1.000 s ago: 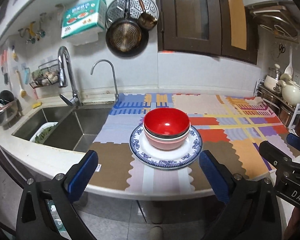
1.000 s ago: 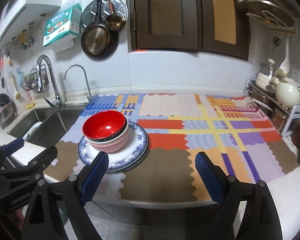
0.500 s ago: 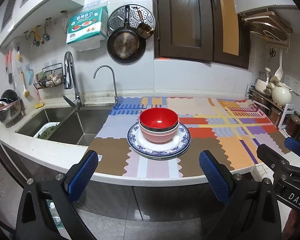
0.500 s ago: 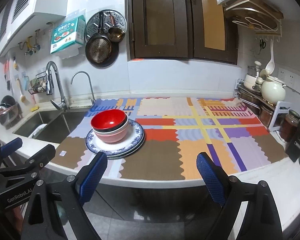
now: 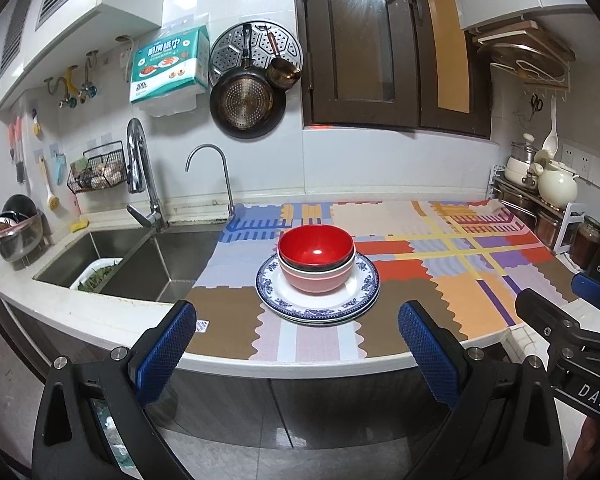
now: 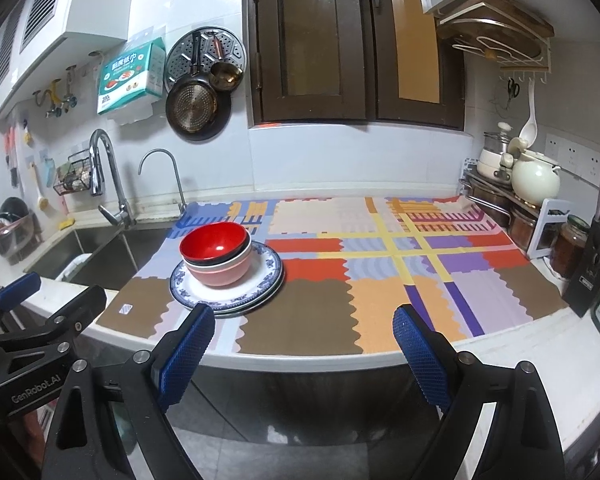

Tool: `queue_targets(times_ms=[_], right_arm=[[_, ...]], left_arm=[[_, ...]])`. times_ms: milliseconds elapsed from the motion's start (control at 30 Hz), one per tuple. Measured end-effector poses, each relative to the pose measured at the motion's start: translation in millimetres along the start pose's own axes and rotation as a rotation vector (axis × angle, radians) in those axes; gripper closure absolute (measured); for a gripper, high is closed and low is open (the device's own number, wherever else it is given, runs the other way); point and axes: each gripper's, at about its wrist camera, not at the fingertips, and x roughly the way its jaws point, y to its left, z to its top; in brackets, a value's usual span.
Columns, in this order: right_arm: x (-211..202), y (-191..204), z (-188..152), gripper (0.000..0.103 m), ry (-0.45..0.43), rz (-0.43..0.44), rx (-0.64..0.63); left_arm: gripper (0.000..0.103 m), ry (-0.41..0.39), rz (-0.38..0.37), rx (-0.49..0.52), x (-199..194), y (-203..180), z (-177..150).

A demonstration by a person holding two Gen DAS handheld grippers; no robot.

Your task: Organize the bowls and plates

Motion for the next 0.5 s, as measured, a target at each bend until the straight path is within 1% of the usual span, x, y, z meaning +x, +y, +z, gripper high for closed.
queue_targets(times_ms=[500], right_arm=[[-1.0,3.4,3.0,0.012,-0.008,-0.008,-0.006]], left_arm=[[0.000,-0.003,-0.005,0.004,1.9,0.9,3.7]])
